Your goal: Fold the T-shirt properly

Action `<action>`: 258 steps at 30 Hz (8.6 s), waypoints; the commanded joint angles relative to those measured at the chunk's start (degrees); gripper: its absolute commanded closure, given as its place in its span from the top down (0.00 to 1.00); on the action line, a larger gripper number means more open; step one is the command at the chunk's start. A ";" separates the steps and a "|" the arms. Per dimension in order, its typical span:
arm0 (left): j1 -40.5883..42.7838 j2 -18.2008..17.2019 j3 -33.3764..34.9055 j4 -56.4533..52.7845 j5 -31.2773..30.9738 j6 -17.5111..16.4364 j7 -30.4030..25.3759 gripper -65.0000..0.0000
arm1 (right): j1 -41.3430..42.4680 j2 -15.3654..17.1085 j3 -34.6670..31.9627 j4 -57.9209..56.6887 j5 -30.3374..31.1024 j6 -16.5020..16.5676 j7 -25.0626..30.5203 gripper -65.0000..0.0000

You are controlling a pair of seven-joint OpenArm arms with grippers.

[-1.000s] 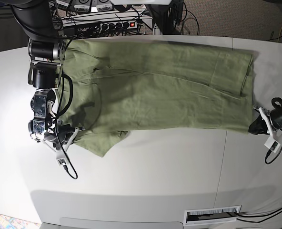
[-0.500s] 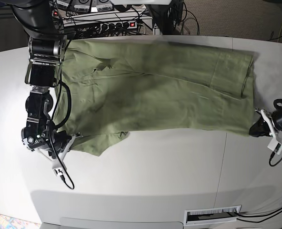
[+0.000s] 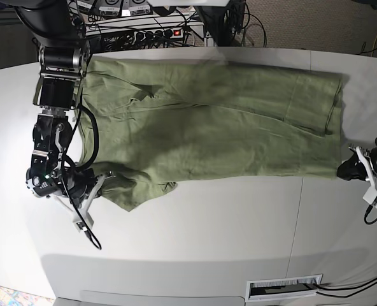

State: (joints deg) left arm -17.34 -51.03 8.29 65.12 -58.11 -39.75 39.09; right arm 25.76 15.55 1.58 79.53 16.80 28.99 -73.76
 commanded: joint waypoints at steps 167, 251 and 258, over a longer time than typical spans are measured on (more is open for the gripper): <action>16.90 4.92 -6.88 4.28 -10.91 -0.25 17.51 0.00 | -21.33 3.96 -3.52 15.63 3.87 0.07 4.74 0.00; 12.68 20.90 -33.22 17.77 -16.06 -0.25 24.35 0.00 | -21.33 -5.42 -10.60 17.33 -9.79 -7.28 8.35 0.00; 9.84 24.90 -33.18 17.77 -17.16 -0.25 27.36 0.00 | -21.31 -5.42 -11.76 17.33 -10.40 -7.30 8.52 0.00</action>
State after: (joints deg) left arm -6.37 -25.32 -24.47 82.00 -72.93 -39.92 67.31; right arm 3.62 10.00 -10.26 95.77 6.07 21.82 -65.84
